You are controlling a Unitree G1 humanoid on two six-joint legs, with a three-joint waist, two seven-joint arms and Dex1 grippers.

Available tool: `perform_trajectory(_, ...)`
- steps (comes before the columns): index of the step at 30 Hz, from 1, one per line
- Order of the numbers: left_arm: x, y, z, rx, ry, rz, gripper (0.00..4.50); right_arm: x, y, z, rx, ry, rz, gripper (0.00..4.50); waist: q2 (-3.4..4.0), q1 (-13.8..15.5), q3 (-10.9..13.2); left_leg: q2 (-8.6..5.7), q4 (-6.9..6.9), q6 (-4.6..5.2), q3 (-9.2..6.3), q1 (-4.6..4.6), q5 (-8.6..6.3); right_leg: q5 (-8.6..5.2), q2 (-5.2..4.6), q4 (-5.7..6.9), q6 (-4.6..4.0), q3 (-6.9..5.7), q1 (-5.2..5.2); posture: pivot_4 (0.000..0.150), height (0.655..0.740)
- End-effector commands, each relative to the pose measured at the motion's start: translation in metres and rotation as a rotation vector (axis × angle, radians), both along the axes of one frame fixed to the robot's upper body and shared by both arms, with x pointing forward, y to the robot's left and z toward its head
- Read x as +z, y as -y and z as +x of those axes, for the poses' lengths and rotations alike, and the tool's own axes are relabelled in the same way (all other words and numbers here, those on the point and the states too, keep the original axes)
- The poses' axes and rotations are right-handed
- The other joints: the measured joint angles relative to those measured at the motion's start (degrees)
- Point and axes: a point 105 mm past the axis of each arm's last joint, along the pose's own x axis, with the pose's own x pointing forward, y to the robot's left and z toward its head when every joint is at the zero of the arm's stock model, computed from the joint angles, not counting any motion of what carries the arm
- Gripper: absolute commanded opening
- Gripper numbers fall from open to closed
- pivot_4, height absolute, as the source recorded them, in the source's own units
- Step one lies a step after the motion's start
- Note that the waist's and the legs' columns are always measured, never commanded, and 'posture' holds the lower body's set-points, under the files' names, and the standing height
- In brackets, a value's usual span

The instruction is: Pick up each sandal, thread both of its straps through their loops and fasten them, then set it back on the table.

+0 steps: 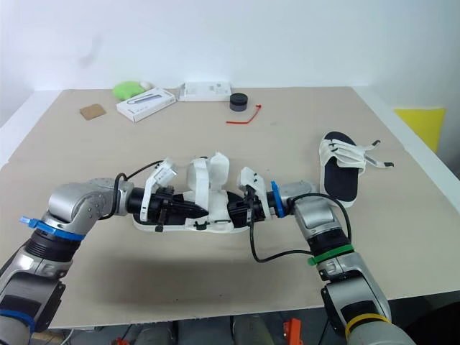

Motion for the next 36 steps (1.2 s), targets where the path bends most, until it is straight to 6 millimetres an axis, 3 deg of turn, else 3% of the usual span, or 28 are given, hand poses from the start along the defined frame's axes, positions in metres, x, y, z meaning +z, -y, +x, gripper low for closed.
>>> perform_trajectory(1,-0.002,0.000,-0.003,-0.023,0.086,0.032,0.07,-0.031,0.008,-0.005,-0.036,-0.098,-0.084,0.00,0.00,0.01,0.00,0.00,0.00,0.00,0.00,0.01,0.00,0.00,0.00,0.00,0.00,0.00,0.00,0.150,0.7400)
perform_trajectory(7,-0.004,0.002,0.000,-0.011,0.191,0.039,0.07,-0.031,0.007,-0.005,-0.035,-0.096,-0.082,0.00,0.00,0.05,0.00,0.00,0.02,0.00,0.00,0.03,0.00,0.00,-0.01,0.00,0.00,0.00,0.04,0.150,0.7400)
perform_trajectory(11,0.011,0.004,-0.021,-0.064,0.176,-0.046,0.07,-0.031,0.006,-0.004,-0.032,-0.097,-0.082,0.00,0.01,0.01,0.00,0.00,0.02,0.01,0.01,0.03,0.00,0.00,-0.02,0.00,0.00,0.01,0.05,0.150,0.7400)
perform_trajectory(16,0.009,0.002,-0.030,-0.051,0.090,-0.063,0.07,-0.031,0.005,-0.003,-0.027,-0.097,-0.083,0.00,0.02,-0.09,0.01,0.00,0.02,0.01,0.01,0.04,0.01,0.00,0.00,0.01,-0.01,0.01,0.03,0.150,0.7400)
perform_trajectory(20,-0.002,-0.001,-0.033,-0.038,0.083,-0.008,0.07,-0.030,0.003,-0.003,-0.021,-0.096,-0.082,0.00,0.03,-0.24,0.01,0.03,0.00,0.03,0.01,0.05,-0.01,-0.01,0.02,0.01,-0.03,0.01,0.01,0.150,0.7400)
perform_trajectory(22,-0.020,-0.006,-0.031,-0.021,0.123,0.080,0.07,-0.030,0.003,-0.003,-0.018,-0.095,-0.082,0.00,0.03,-0.29,0.01,0.05,-0.02,0.05,0.01,0.07,-0.02,-0.02,0.04,0.01,-0.06,0.01,0.01,0.150,0.7400)
perform_trajectory(25,-0.042,-0.012,-0.019,0.065,0.179,0.172,1.36,-0.029,0.002,-0.002,-0.014,-0.093,-0.080,0.00,0.07,-0.21,-0.02,0.05,-0.06,0.05,0.01,0.16,-0.03,-0.05,0.04,0.01,-0.09,0.01,0.08,0.150,0.7400)
perform_trajectory(26,-0.042,-0.012,-0.017,0.079,0.189,0.170,1.65,-0.029,0.002,-0.002,-0.012,-0.093,-0.081,0.00,0.06,-0.12,-0.02,0.05,-0.05,0.05,0.01,0.22,-0.03,-0.05,0.03,0.01,-0.09,0.01,0.15,0.150,0.7400)
perform_trajectory(27,-0.041,-0.011,-0.016,0.085,0.196,0.165,2.27,-0.029,0.002,-0.002,-0.011,-0.094,-0.082,0.00,0.06,-0.05,-0.02,0.05,-0.01,0.05,0.01,0.28,-0.03,-0.04,0.02,0.01,-0.09,0.01,0.22,0.150,0.7400)
perform_trajectory(32,-0.009,-0.004,-0.014,0.098,0.198,0.043,4.26,-0.029,0.003,-0.002,-0.010,-0.096,-0.083,0.00,0.04,0.03,0.00,-0.14,0.13,-0.08,0.02,0.64,-0.10,-0.03,-0.22,-0.02,-0.11,0.02,0.24,0.150,0.7400)
perform_trajectory(33,0.001,-0.003,-0.017,0.089,0.183,0.004,4.45,-0.029,0.003,-0.002,-0.010,-0.097,-0.083,0.00,0.04,0.03,0.00,-0.22,0.13,-0.07,0.02,0.65,-0.10,-0.03,-0.30,-0.02,-0.11,0.02,0.23,0.150,0.7400)
perform_trajectory(36,0.022,-0.006,-0.024,0.078,0.172,-0.050,4.45,-0.030,0.003,-0.004,-0.008,-0.099,-0.083,0.00,0.06,0.01,0.04,-0.33,0.17,-0.08,0.00,0.68,-0.10,-0.03,-0.41,-0.09,-0.11,0.03,0.17,0.150,0.7400)
